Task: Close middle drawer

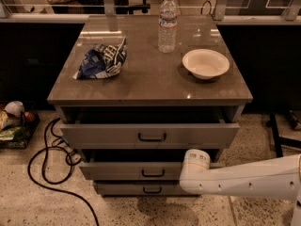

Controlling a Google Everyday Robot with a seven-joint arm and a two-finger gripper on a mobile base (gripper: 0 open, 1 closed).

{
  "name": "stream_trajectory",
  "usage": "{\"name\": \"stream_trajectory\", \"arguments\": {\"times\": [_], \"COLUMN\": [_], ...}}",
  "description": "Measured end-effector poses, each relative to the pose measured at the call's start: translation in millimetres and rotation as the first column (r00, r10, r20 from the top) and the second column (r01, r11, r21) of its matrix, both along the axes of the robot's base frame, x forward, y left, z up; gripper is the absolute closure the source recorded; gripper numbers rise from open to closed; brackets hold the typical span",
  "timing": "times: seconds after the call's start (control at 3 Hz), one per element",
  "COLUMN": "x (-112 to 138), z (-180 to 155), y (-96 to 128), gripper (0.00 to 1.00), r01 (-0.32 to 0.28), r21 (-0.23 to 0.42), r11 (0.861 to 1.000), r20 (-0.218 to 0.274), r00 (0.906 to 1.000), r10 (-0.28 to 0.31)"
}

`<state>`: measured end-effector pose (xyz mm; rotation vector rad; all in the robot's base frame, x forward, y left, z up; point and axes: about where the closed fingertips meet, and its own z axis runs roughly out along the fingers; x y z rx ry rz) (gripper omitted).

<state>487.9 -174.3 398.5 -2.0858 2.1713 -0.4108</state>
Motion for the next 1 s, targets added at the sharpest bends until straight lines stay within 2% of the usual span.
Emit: {"name": "stream_trajectory", "arguments": {"times": [0.33,0.67,1.0], "x": [8,23,38], "z": [-29,-51,-54], "y": [17,29,37], "gripper": [1.0,1.0,1.0], "r01": [-0.078,-0.157,-0.233], "r21": [0.08,0.137,0.153], "r11": [0.994,0.978,0.96], "r20": [0.004,0.063,0.162], "r00": [0.997,0.9868,0.9646], "r10": [0.078,0.149,0.208]}}
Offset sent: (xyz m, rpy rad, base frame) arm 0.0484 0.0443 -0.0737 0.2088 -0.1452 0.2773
